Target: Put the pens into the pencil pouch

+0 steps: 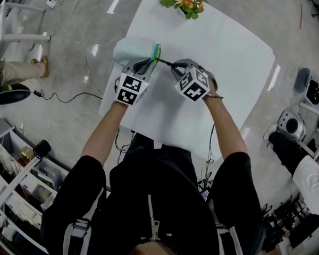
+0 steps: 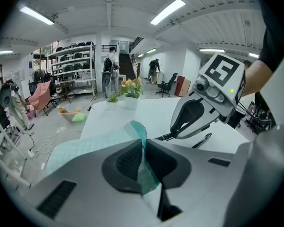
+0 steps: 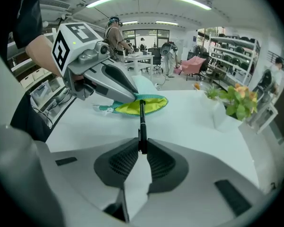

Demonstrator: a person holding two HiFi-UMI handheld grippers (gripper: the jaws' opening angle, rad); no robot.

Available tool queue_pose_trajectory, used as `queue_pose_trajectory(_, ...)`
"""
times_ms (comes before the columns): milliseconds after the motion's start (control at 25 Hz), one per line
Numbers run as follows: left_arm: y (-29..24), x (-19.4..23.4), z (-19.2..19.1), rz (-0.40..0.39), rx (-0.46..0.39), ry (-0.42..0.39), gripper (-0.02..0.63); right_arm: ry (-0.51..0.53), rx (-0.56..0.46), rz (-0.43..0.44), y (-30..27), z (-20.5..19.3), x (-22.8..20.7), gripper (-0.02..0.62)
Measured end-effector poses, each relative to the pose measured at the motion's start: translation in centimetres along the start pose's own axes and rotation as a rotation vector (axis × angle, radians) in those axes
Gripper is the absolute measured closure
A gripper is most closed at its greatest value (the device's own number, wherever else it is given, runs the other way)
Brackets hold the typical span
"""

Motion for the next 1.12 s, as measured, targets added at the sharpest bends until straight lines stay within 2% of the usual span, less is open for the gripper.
queue_pose_trajectory(480,-0.4,-0.2,0.1,-0.036,0.009,0.002,0.560,0.019,-0.056,0.036,-2.6,2.7,-0.2,0.529)
queue_pose_trajectory(760,-0.8,-0.6,0.0,-0.072,0.010,0.009,0.560,0.031,-0.131,0.009,-3.8,3.7,-0.2,0.529)
queue_pose_trajectory(1120,-0.7,-0.2,0.6,-0.115,-0.030,0.150,0.561,0.091,-0.224,0.011,-4.8,5.0,-0.3,0.529)
Point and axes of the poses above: the fingertips, and each gripper's own axes: y backward along the fingers, x to its left, z out of its top, the point moved 3 cm from there along y, backward along the fingers, and after that the axes turned 15 degrees about -x, right-handed, at the moved point
